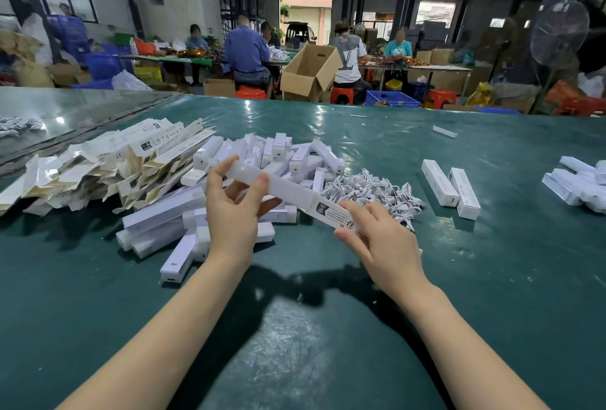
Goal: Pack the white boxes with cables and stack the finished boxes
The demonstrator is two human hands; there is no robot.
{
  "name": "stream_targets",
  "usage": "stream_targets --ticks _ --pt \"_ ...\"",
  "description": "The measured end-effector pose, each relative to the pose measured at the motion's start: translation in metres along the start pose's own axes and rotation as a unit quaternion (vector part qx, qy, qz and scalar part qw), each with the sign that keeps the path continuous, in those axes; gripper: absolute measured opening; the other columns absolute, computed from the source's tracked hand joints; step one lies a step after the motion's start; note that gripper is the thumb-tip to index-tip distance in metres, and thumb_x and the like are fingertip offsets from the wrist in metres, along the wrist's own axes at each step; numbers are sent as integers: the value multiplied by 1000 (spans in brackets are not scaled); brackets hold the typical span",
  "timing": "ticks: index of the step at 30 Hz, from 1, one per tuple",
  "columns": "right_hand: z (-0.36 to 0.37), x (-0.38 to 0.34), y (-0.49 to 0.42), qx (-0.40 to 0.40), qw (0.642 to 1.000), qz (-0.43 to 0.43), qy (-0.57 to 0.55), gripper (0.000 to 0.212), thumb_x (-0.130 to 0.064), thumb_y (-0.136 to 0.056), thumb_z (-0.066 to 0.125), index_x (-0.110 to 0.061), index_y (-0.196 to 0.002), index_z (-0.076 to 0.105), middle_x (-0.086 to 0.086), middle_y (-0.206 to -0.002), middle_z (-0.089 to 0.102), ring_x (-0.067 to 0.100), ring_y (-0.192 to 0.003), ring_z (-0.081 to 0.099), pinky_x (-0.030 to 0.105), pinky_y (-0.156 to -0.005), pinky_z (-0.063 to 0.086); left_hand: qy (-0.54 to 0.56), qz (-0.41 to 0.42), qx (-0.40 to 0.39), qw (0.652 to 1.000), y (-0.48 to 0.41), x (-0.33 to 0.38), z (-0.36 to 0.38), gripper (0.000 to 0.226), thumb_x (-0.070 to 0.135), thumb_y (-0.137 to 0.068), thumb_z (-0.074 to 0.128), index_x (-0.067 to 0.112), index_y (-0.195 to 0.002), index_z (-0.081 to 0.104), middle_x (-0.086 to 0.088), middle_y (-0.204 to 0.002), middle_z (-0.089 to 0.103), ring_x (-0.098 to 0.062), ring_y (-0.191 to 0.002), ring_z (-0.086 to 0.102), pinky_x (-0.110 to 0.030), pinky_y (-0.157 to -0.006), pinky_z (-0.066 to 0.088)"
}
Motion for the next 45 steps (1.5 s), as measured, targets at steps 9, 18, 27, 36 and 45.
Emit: stream_targets --ticks 9,18,27,36,45 --pt "-6 -9 1 12 999 -22 -42 44 -44 -88 51 -24 -127 55 1 -90 55 24 -76 55 30 -61 39 -38 -3 4 999 1 4 -1 35 3 -87 58 32 -101 44 -3 -94 58 -8 -77 66 -21 -62 55" --pt "-16 -18 6 119 993 11 -15 39 -36 -83 63 -13 -114 64 7 -85 62 30 -65 62 33 -51 43 -206 23 -179 962 51 -9 52 26 32 -82 61 46 -102 51 11 -133 23 -18 -123 40 -30 -106 33" --pt "0 -38 2 49 976 6 -214 43 -8 -83 65 -8 -125 54 -1 -96 45 13 -87 50 21 -82 40 -187 2 -207 960 31 -6 40 34 4 -85 61 30 -93 41 9 -83 62 -13 -77 63 -35 -81 52" --pt "-14 27 -8 53 993 99 -39 25 -2 -88 50 -2 -108 66 13 -111 59 30 -105 53 33 -90 38 -27 -24 -36 999 -8 7 -3 32 4 -85 61 29 -95 43 6 -78 61 -8 -72 64 -19 -62 53" --pt "3 92 4 -63 959 255 109 23 -19 -88 50 -8 -104 62 13 -111 62 31 -103 55 33 -77 39 -63 -94 -174 978 2 0 17 35 4 -88 53 36 -102 53 10 -66 64 -5 -60 63 -25 -52 53"
Point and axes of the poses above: each hand's wrist, its own y-axis away from the middle knuckle, its own z-axis out of the palm, x = y × z, the point moved 6 cm from there along -y, towards the middle knuckle
